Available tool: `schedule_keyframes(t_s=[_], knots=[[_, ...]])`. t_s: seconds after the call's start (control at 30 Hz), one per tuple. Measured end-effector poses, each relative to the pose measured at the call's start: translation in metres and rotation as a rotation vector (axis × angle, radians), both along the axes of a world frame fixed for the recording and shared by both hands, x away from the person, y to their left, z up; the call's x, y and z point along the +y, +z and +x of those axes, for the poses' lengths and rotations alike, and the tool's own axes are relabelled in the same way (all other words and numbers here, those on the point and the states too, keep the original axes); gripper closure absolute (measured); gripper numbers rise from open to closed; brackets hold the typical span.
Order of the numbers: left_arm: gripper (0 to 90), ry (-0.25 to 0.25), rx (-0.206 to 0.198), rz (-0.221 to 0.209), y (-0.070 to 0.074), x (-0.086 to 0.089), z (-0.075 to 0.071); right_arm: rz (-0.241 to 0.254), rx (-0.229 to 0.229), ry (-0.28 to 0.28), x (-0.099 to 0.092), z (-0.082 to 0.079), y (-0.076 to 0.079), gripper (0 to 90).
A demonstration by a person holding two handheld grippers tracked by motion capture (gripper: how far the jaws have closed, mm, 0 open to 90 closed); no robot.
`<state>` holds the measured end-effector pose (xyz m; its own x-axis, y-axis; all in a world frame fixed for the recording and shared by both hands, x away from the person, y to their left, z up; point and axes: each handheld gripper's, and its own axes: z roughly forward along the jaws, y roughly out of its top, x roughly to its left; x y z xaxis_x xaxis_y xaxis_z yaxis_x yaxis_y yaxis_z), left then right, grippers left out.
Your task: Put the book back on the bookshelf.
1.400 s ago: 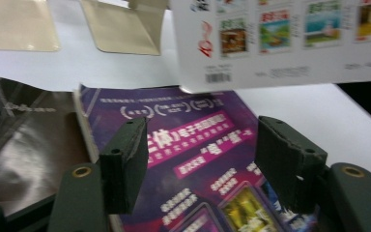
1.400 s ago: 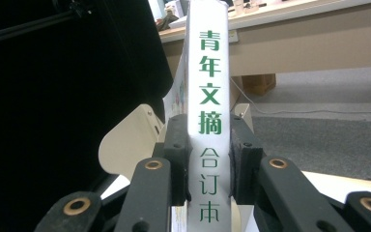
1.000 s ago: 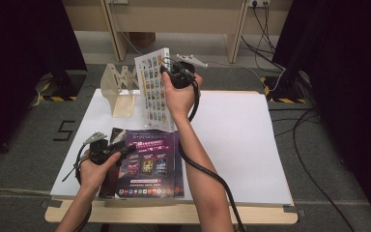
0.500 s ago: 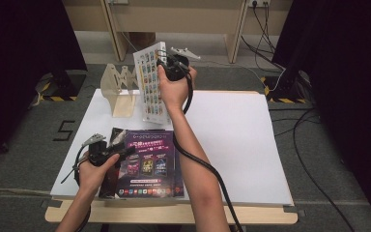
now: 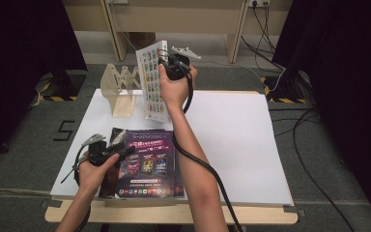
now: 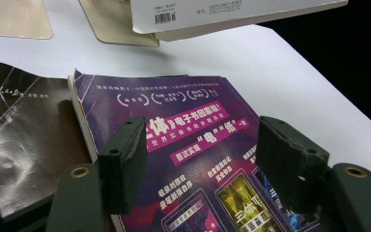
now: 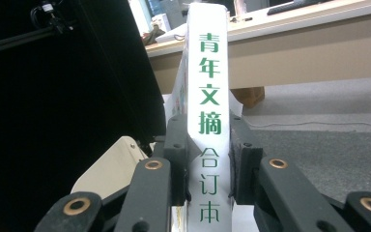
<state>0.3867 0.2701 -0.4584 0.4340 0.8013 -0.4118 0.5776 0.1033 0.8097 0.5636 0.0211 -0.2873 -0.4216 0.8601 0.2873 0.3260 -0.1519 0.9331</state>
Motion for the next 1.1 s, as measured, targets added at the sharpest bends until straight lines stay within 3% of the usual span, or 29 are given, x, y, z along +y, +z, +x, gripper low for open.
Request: schedule_keyframes(t_s=[0.37, 0.53, 0.77, 0.87, 1.1], knots=[[35.1, -0.002, -0.001, 0.001, 0.000, 0.001, 0.000, -0.005, -0.026, -0.014, -0.001, -0.001, 0.003, 74.4], [35.0, -0.003, 0.002, 0.003, 0.000, 0.001, 0.000, -0.030, -0.041, -0.030, 0.001, 0.001, 0.005, 74.5], [35.0, -0.006, 0.004, 0.007, -0.001, 0.001, 0.000, -0.052, -0.035, -0.035, 0.007, 0.009, -0.001, 74.4], [35.0, -0.007, 0.006, 0.009, -0.002, 0.002, 0.000, -0.038, -0.028, -0.041, 0.008, 0.013, -0.003, 74.5], [35.0, -0.011, 0.009, 0.005, -0.003, 0.001, 0.001, -0.046, -0.038, -0.052, 0.009, 0.016, 0.001, 74.4]])
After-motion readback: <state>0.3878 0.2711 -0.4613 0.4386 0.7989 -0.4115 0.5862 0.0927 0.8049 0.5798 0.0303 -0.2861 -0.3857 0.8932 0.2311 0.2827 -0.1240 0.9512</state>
